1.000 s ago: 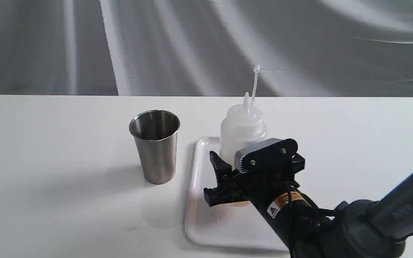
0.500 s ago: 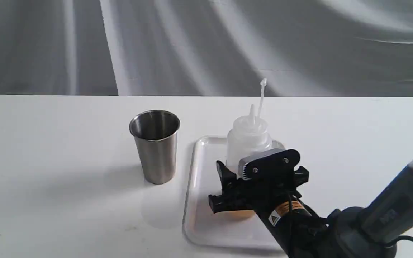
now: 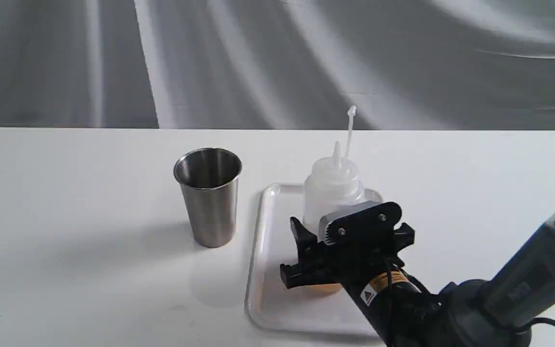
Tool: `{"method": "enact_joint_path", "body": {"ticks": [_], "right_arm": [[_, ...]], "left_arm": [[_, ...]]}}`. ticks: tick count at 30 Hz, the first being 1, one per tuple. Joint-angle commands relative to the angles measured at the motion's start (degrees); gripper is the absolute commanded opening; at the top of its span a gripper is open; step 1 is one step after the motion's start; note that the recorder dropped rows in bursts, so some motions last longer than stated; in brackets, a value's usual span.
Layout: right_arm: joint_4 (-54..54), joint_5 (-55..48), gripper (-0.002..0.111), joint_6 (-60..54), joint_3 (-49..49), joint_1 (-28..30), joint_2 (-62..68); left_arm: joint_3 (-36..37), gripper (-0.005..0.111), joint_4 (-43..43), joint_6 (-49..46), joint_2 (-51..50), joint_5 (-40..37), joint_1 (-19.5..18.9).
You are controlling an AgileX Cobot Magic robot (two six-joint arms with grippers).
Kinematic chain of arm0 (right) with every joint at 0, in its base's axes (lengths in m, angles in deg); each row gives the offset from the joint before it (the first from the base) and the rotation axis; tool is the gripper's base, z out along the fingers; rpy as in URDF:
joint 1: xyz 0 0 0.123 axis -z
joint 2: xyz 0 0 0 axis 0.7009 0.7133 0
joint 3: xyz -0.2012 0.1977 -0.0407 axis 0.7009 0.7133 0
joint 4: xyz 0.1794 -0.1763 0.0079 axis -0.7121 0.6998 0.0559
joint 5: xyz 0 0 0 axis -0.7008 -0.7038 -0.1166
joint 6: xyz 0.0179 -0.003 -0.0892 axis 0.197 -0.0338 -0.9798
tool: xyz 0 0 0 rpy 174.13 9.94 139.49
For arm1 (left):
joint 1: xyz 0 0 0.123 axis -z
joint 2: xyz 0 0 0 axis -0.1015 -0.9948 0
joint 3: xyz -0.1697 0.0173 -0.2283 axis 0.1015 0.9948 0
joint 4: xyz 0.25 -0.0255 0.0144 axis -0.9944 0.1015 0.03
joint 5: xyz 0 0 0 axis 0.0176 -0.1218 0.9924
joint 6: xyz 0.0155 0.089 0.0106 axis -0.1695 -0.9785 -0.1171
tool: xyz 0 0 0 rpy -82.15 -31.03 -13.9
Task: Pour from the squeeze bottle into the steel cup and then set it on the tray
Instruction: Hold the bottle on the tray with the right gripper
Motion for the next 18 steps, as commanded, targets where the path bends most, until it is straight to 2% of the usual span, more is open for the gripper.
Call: {"method": "enact_joint_path", "body": {"ticks": [1,3,6,18], "right_arm": [[1.3,1.4,0.075,-0.2,0.2,0.3,0.4],[1.3,1.4,0.086,-0.2,0.2,0.3,0.4],[1.3,1.4,0.096,-0.2,0.2,0.3,0.4],[1.4,1.4,0.105,0.2,0.2,0.3,0.4]], "left_arm": [[0.3,0.008,0.0,0.0,0.1,0.4,0.1],[0.3,0.008,0.0,0.0,0.1,0.4,0.1],[0.3,0.008,0.0,0.0,0.1,0.4,0.1],[0.3,0.008,0.0,0.3,0.1,0.4,0.1]]}}
